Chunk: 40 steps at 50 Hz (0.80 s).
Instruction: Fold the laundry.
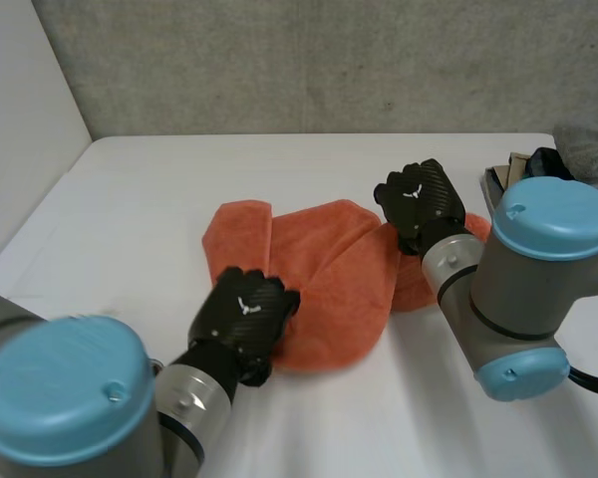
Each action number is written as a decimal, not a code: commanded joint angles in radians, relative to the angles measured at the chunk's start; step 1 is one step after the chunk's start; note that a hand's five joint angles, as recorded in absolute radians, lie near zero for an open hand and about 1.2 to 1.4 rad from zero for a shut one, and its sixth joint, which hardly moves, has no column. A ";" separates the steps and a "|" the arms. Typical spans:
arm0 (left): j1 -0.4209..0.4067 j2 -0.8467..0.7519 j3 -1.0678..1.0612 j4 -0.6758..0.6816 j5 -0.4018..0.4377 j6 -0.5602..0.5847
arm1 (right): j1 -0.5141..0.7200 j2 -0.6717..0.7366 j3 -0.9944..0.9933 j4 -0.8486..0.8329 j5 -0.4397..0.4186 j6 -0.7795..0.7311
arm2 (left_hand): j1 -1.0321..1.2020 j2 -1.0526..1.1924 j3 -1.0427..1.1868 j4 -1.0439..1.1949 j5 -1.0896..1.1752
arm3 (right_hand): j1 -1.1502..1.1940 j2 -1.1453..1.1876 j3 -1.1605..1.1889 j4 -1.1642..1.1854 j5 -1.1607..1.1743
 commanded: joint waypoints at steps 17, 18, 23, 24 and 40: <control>0.378 -0.307 0.376 0.062 0.335 0.155 | 0.018 -0.402 0.149 -0.040 -0.238 -0.029 | -0.432 -0.520 -0.524 -0.518 -0.498 | 0.296 0.227 0.210 0.200 0.245; 0.383 -0.325 0.382 0.064 0.351 0.184 | 0.018 -0.411 0.152 -0.040 -0.239 -0.027 | -0.429 -0.517 -0.521 -0.515 -0.495 | 0.296 0.227 0.210 0.200 0.245; 0.381 -0.442 0.433 0.076 0.435 0.354 | 0.027 -0.435 0.166 -0.037 -0.235 -0.029 | -0.414 -0.502 -0.507 -0.501 -0.481 | 0.296 0.227 0.210 0.200 0.245; 0.384 -0.485 0.460 0.081 0.457 0.406 | 0.027 -0.435 0.167 -0.035 -0.235 -0.029 | -0.391 -0.479 -0.483 -0.477 -0.457 | 0.296 0.227 0.210 0.200 0.245; 0.387 -0.704 0.726 0.069 0.464 0.560 | 0.008 -0.435 0.218 -0.028 -0.230 -0.030 | -0.091 -0.179 -0.184 -0.178 -0.158 | 0.296 0.227 0.210 0.200 0.245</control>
